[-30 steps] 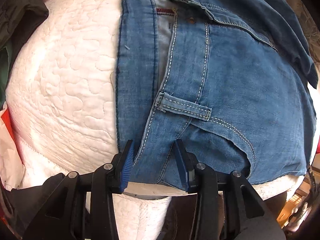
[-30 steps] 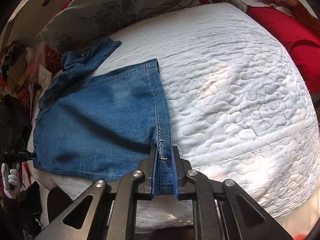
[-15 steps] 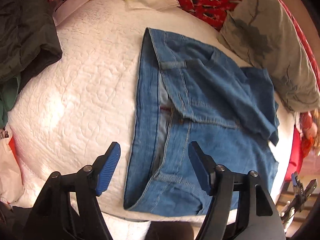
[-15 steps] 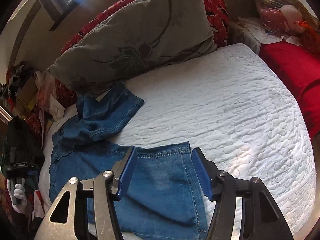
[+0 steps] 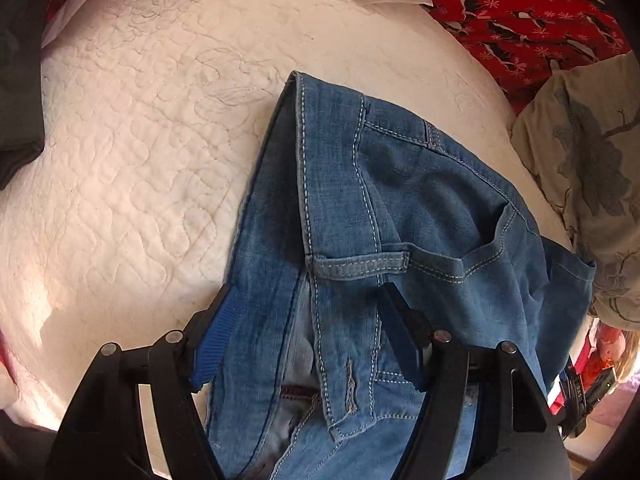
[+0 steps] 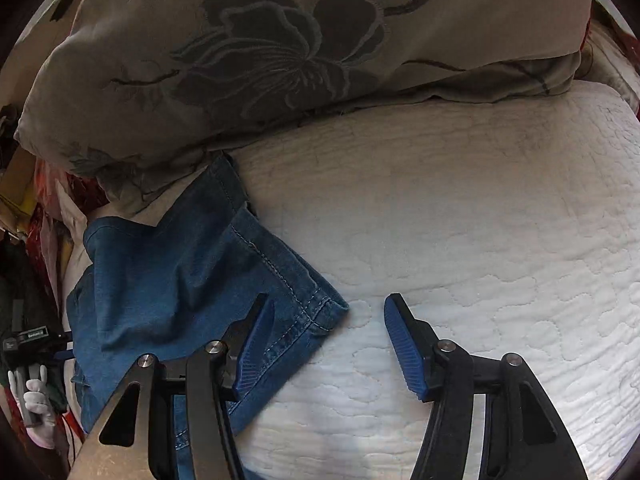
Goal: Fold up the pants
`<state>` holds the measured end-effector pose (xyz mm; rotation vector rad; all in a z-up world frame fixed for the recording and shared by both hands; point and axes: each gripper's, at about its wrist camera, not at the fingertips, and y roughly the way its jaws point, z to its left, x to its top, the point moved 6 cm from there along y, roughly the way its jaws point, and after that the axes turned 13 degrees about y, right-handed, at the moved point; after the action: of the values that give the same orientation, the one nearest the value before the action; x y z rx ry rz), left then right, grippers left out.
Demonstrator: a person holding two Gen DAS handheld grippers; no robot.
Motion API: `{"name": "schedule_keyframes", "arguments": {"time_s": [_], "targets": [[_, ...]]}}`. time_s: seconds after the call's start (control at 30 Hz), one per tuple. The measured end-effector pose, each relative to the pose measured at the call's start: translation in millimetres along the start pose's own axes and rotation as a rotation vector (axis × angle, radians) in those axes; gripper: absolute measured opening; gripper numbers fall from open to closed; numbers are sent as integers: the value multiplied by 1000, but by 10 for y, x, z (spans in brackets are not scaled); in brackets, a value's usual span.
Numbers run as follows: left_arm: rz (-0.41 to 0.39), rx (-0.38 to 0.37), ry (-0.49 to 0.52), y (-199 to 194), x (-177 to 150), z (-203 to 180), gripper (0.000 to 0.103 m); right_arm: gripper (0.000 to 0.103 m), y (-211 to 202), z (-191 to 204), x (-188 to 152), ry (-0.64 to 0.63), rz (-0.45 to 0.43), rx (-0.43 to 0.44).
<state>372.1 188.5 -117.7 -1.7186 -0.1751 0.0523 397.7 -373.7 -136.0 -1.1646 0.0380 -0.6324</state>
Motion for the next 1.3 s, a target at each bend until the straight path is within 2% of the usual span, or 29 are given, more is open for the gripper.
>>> {"name": "schedule_keyframes", "arguments": {"time_s": [0.03, 0.07, 0.1, 0.13, 0.2, 0.23, 0.3, 0.37, 0.4, 0.43, 0.53, 0.6, 0.67, 0.73, 0.8, 0.83, 0.9, 1.13, 1.2, 1.27, 1.3], "targets": [[-8, 24, 11, 51, 56, -57, 71, 32, 0, 71, -26, -55, -24, -21], [-17, 55, 23, 55, 69, -94, 71, 13, 25, 153, -62, -112, -19, -29], [-23, 78, 26, 65, 84, -137, 70, 10, 55, 201, -88, -150, -7, -51], [-29, 76, 23, 62, 85, -176, 58, 9, 34, 245, -90, -177, -19, -69], [-21, 63, 25, 27, 60, -256, 43, 8, -53, 274, -52, -209, -54, -93], [-23, 62, 35, -7, 43, -288, 31, 8, -123, 246, -4, -200, -74, -90], [-22, 37, 55, -48, 2, -364, 22, 8, -338, 38, 123, -139, -126, -65], [-36, 91, 76, -102, -39, -311, 22, 8, -442, -220, 218, -48, -139, -47], [-25, 133, 76, -87, -66, -248, 22, 8, -433, -345, 230, -17, -128, -52], [1, 143, 62, -46, -111, -165, 22, 10, -389, -472, 204, 11, -103, -62], [-10, 56, 23, -108, -162, -22, 22, 16, -226, -638, 62, 38, -3, -72], [-32, -1, 19, -261, -171, 103, 22, 24, -309, -590, 77, 23, -36, -63], [-67, -12, -3, -409, -131, 237, 22, 31, -421, -519, 197, 27, -81, -48], [-83, -39, -19, -490, -65, 323, 24, 52, -494, -380, 348, 24, -114, 1], [-75, -62, -37, -474, -1, 377, 30, 58, -489, -215, 487, 9, -122, 32], [-69, -73, -48, -451, 41, 393, 37, 58, -431, -105, 552, -5, -116, 44], [-54, -87, -62, -359, 124, 349, 41, 58, -260, 123, 672, -28, -106, 50], [-13, -52, -35, -105, 326, 123, 41, 58, 450, 451, 922, -84, -68, -64], [-15, -39, -23, -91, 369, 80, 46, 56, 572, 450, 914, -113, -62, -85], [-15, -20, -19, -91, 387, 57, 46, 23, 621, 554, 864, -203, -68, -87], [-24, -9, -17, -105, 389, 48, 46, 12, 628, 617, 829, -258, -65, -91]]}}
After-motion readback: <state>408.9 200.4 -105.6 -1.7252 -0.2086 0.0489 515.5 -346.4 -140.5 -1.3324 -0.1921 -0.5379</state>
